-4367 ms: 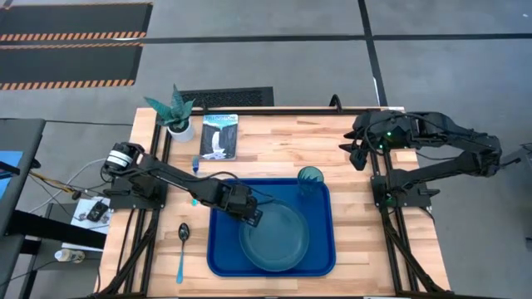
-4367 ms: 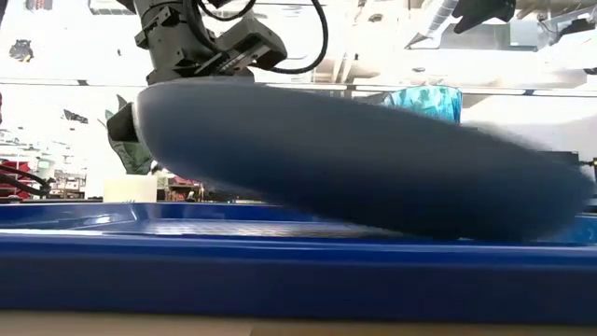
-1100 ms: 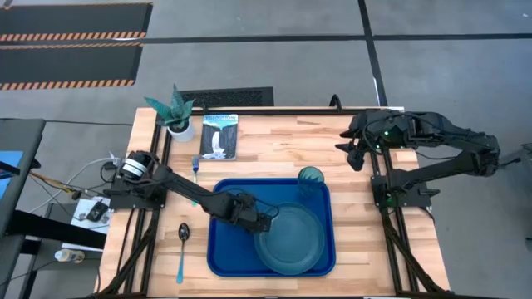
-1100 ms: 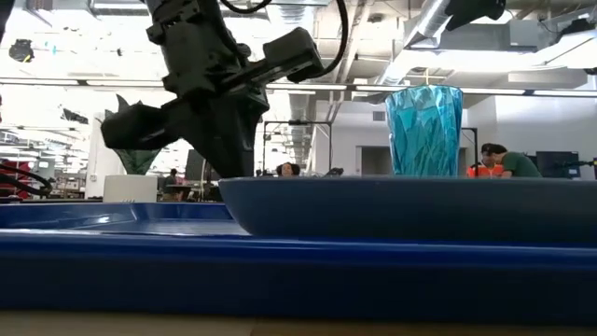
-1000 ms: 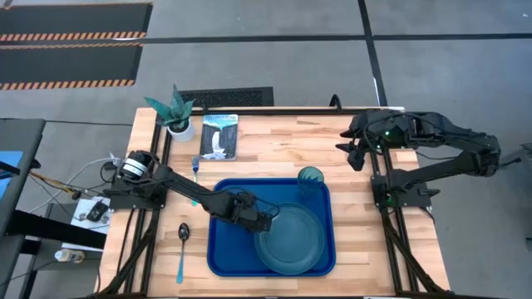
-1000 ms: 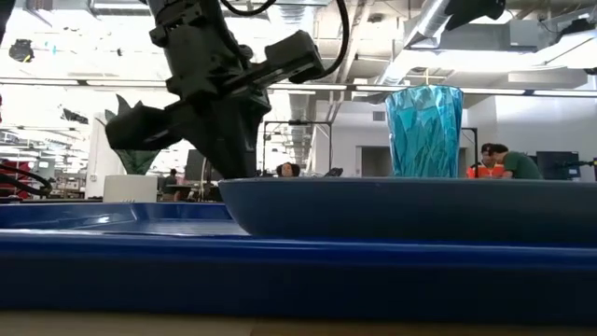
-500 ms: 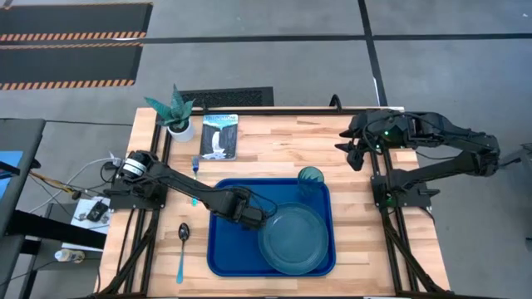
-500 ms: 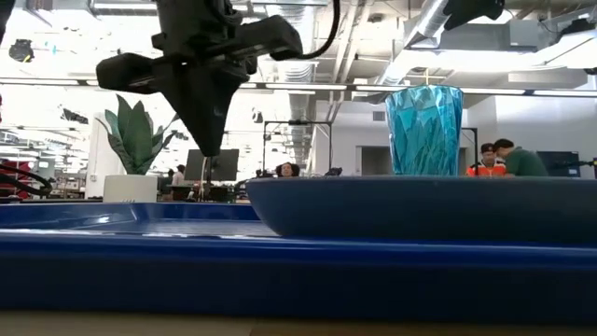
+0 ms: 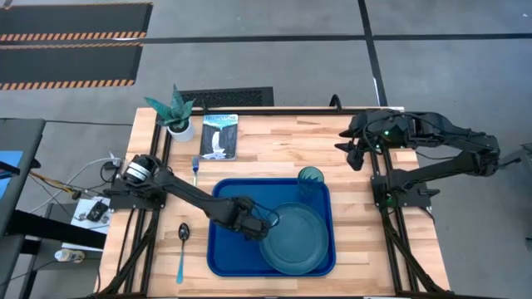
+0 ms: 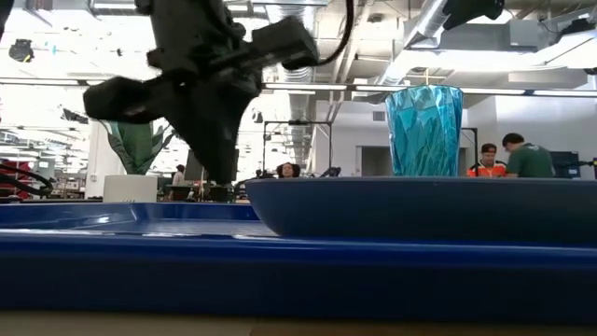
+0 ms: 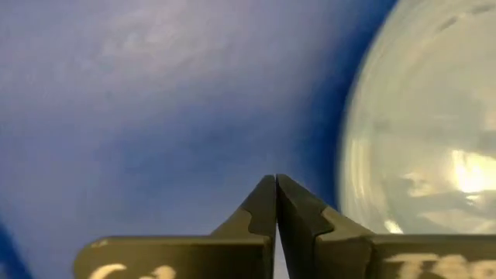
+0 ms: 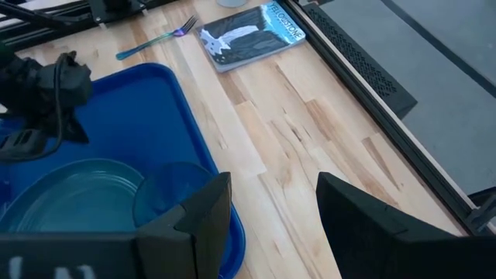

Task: Pick and place plate/cup/fork/spoon on tray
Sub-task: Put the blue plate on the blue tray to the bottom of the blue cup

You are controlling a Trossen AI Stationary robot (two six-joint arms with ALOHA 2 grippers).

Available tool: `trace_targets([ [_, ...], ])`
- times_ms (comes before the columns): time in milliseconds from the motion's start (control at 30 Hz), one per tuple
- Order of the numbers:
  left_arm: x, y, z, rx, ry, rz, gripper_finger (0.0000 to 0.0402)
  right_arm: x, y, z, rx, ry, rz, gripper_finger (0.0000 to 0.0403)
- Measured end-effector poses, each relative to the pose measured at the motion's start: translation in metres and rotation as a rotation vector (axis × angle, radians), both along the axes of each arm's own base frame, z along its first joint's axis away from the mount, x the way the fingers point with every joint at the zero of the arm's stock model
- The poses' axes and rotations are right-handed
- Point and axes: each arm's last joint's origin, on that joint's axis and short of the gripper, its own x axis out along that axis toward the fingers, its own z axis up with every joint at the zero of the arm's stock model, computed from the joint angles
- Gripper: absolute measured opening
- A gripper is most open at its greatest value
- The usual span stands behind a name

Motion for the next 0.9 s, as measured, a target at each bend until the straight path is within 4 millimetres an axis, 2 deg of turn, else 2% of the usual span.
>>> trace_targets([
  [333,0.005,-0.008,-0.01,-0.03,-0.018,0.003,0.0,0.0,0.0,0.0,0.0,-0.003,-0.001,0.0214],
  [700,0.013,-0.004,-0.008,-0.01,-0.09,0.018,0.0,0.0,0.0,0.0,-0.002,-0.001,-0.004,0.0214],
  [900,0.023,0.001,-0.014,-0.006,-0.127,-0.009,0.0,0.0,0.0,0.0,-0.001,-0.001,-0.004,0.0214],
])
